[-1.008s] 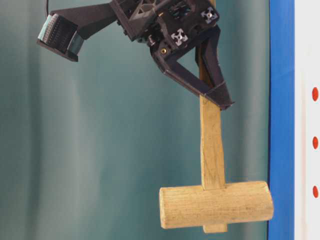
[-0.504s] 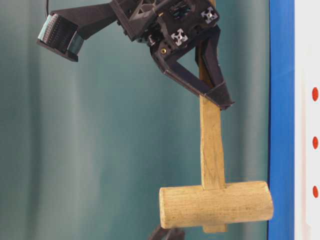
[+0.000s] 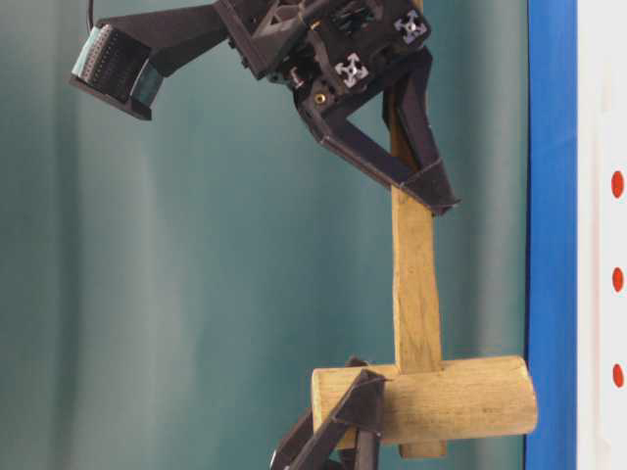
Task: Hit the mark with a hammer.
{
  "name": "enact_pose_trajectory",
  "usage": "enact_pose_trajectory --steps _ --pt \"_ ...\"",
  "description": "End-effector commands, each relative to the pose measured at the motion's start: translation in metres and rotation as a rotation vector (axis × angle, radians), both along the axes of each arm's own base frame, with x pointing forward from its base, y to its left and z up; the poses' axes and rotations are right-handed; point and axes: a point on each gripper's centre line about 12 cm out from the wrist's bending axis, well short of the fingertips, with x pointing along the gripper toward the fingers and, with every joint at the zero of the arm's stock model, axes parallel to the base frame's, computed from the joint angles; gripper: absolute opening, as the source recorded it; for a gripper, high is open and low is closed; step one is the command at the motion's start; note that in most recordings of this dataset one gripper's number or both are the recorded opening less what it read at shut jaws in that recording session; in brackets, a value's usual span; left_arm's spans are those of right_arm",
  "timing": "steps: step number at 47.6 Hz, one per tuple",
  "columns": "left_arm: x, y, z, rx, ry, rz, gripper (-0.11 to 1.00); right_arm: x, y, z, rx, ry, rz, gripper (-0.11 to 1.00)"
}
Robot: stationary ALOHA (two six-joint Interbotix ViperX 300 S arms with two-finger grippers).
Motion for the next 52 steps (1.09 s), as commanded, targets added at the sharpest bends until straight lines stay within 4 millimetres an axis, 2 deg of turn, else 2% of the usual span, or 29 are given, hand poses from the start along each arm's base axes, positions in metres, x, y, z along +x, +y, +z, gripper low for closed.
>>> enact_pose_trajectory --steps 1,11,15,19,20,48,52 --pt "0.0046 0.001 0.0096 0.001 -0.032 0.003 0.93 0.0059 0.0016 0.0181 -0.006 -0.05 0.005 0.02" --pt "0.0048 0.001 0.009 -0.001 -0.02 0.003 0.89 0.0059 0.0027 0.0181 -0.005 -0.05 0.008 0.02" --pt "0.0043 -0.0001 0.0075 -0.001 -0.005 -0.002 0.72 0.0056 0.0027 0.0176 -0.005 -0.048 0.008 0.02" --pt "0.004 -0.0013 0.0074 0.003 -0.004 -0.007 0.48 0.006 0.0035 0.0181 -0.005 -0.049 0.011 0.02" --pt "0.0038 -0.0013 0.0079 0.003 -0.006 -0.007 0.46 0.0059 0.003 0.018 -0.004 -0.049 0.011 0.02" --pt "0.0016 -0.003 0.0055 0.002 0.013 -0.012 0.47 0.0034 0.0103 0.0154 0.023 -0.028 0.067 0.02" --pt "0.0014 -0.0035 0.0058 0.001 0.012 -0.013 0.47 0.0031 0.01 0.015 0.023 -0.027 0.064 0.09"
